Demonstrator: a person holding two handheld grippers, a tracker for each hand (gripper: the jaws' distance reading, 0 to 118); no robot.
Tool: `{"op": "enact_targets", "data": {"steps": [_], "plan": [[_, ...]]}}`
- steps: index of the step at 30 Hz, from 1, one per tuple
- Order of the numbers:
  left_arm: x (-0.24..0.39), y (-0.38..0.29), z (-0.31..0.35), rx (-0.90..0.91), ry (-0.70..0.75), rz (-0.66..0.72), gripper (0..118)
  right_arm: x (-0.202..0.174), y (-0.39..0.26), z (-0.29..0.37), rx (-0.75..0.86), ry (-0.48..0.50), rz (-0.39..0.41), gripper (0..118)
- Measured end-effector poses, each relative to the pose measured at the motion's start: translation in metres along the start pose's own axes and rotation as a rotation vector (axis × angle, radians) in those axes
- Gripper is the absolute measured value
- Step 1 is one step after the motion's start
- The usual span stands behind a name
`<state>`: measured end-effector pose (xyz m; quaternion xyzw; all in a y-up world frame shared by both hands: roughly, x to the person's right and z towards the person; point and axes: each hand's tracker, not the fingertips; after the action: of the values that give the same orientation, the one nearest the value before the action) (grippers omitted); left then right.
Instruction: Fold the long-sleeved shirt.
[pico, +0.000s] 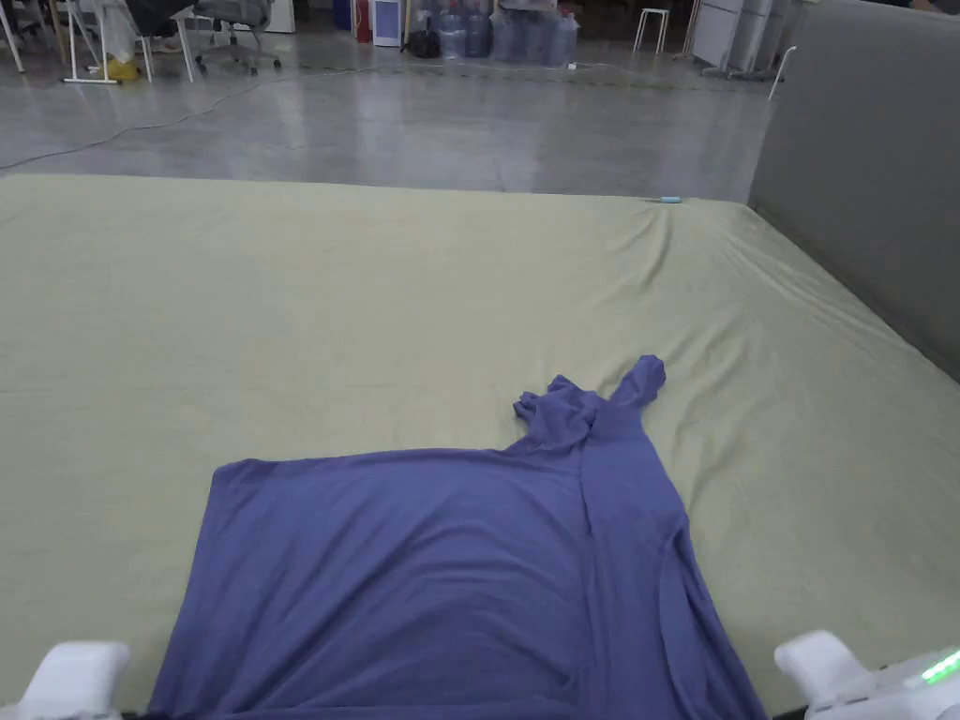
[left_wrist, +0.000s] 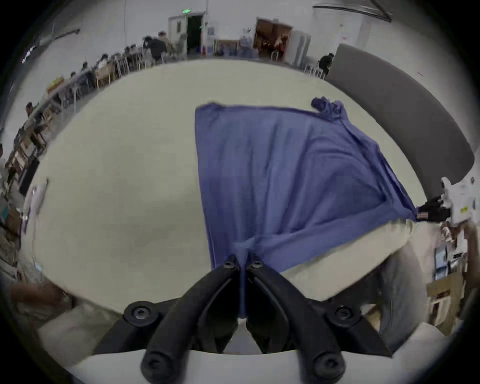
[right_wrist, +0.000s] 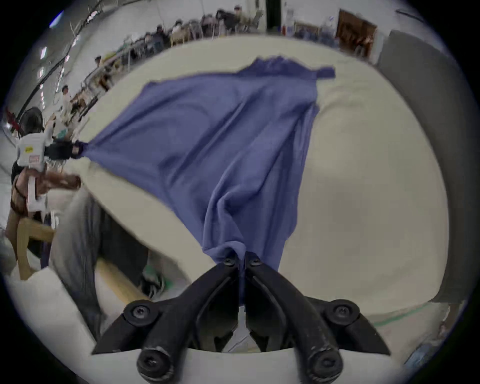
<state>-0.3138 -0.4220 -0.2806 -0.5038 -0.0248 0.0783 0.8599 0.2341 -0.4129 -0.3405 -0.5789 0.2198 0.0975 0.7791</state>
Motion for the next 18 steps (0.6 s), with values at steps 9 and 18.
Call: {"op": "enact_targets", "data": {"steps": [9, 18], "plan": [[-0.013, 0.004, 0.014, 0.073, -0.036, 0.059, 19, -0.009, 0.002, 0.008, 0.062, -0.073, 0.043, 32], [0.018, 0.068, 0.063, 0.335, 0.020, -0.064, 48, -0.010, 0.050, 0.073, 0.382, -0.089, -0.156, 63]]}}
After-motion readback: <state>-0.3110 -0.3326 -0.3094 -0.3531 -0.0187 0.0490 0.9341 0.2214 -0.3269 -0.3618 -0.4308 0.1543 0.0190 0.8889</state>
